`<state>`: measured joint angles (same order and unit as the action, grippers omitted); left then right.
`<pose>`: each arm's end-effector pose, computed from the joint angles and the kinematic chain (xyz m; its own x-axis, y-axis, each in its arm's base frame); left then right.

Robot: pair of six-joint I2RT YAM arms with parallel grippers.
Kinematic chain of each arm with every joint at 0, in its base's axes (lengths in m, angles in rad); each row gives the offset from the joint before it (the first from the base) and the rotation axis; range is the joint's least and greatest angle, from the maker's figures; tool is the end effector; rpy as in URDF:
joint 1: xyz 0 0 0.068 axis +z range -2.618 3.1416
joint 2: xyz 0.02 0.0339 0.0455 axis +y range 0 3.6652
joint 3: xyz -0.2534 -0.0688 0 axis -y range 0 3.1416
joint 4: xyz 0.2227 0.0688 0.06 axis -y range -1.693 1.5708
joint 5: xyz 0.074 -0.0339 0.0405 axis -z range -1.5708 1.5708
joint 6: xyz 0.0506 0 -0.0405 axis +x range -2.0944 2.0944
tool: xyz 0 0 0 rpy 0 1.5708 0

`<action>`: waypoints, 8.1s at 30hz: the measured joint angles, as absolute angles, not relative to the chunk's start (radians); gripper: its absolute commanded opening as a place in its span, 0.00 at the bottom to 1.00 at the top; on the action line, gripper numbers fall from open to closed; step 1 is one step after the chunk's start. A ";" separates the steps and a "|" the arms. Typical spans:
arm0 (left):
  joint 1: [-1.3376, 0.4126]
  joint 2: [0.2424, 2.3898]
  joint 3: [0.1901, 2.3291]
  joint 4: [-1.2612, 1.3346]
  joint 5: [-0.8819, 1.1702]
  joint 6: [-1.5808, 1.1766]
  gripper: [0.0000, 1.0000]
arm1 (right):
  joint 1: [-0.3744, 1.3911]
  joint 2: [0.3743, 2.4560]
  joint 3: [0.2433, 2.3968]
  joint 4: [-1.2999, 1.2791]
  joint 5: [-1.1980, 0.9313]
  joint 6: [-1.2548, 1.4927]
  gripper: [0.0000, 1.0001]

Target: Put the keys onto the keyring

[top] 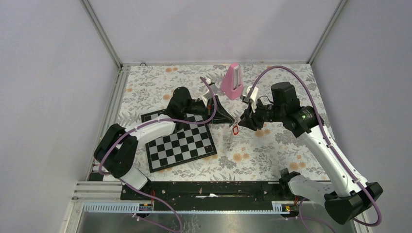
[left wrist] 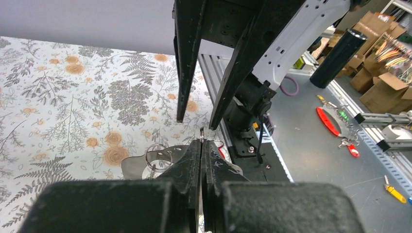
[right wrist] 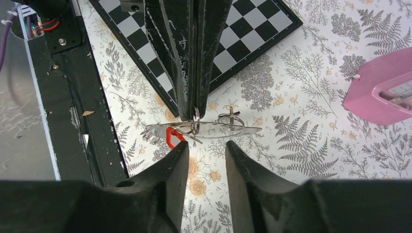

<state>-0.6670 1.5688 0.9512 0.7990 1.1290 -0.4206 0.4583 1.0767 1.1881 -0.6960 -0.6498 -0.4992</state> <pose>0.2309 -0.2400 0.3041 -0.2639 -0.0144 -0.9645 0.9370 -0.2410 -0.2527 0.1746 0.1203 0.3579 -0.0493 -0.4493 -0.8920 -0.9435 0.3140 -0.1061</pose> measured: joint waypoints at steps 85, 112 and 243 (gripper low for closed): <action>-0.699 1.573 1.013 0.542 1.137 -0.215 0.00 | 0.458 1.142 1.174 -0.768 -0.722 -0.529 0.34; -0.677 1.565 0.892 1.100 1.143 -0.643 0.00 | 0.455 1.070 1.087 -0.622 -0.850 -0.500 0.05; -0.707 1.544 1.037 0.408 1.132 -0.074 0.29 | 0.446 1.168 1.213 -0.796 -0.802 -0.541 0.00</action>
